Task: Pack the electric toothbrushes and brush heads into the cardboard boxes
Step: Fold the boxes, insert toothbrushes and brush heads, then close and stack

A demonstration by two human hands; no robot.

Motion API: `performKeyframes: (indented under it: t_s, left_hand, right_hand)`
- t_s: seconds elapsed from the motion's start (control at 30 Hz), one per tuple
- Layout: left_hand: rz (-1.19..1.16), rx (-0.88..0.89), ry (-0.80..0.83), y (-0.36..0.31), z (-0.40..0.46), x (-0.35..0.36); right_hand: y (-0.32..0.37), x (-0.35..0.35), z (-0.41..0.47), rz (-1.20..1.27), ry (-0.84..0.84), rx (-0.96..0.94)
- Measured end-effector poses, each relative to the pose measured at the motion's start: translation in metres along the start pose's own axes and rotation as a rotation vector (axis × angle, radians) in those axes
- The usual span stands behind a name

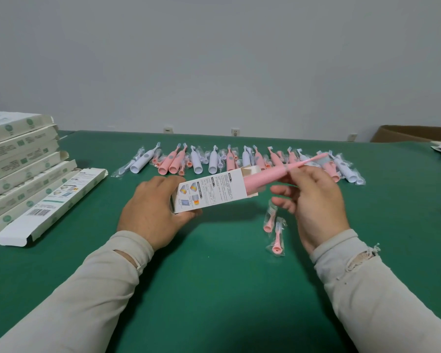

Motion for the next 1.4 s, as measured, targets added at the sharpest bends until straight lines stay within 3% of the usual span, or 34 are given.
performKeyframes:
  t_s: [0.13,0.3,0.37,0.5,0.57,0.87,1.13,1.4]
  left_hand:
    - [-0.016,0.007,-0.010,-0.001,-0.001,0.000]
    - [-0.014,-0.017,-0.015,0.002,0.000,-0.001]
    - [-0.012,-0.017,-0.012,0.002,0.000,0.000]
    - [-0.019,-0.012,-0.001,0.003,0.001,-0.001]
    - [-0.027,-0.003,0.008,0.001,0.001,-0.001]
    - [-0.019,0.043,0.011,-0.003,-0.001,-0.003]
    - [-0.010,0.043,0.031,-0.002,-0.001,0.000]
    - [-0.032,0.063,0.080,-0.001,-0.002,0.002]
  right_hand:
    - [-0.010,0.007,-0.005,-0.436,0.173,-0.088]
    - [-0.007,0.000,0.004,-0.337,0.065,-0.096]
    - [-0.002,0.000,0.003,-0.373,0.116,-0.204]
    - [0.010,0.005,-0.007,-0.694,0.205,-0.554]
    - [0.011,0.007,-0.011,-0.717,0.241,-0.608]
    - [0.000,0.012,-0.011,-0.709,0.410,-0.444]
    - [0.005,0.012,-0.012,-0.555,0.418,-0.353]
    - [0.001,0.011,-0.012,-0.642,0.471,-0.330]
Point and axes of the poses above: each hand's wrist, its own z-axis towards the middle knuckle, its own x-axis out of the palm, y = z × x, the point moved 4 cm from there along z, towards the middle knuckle, and after that the axes turned 5 degrees about -y, right-handed, at the moved point
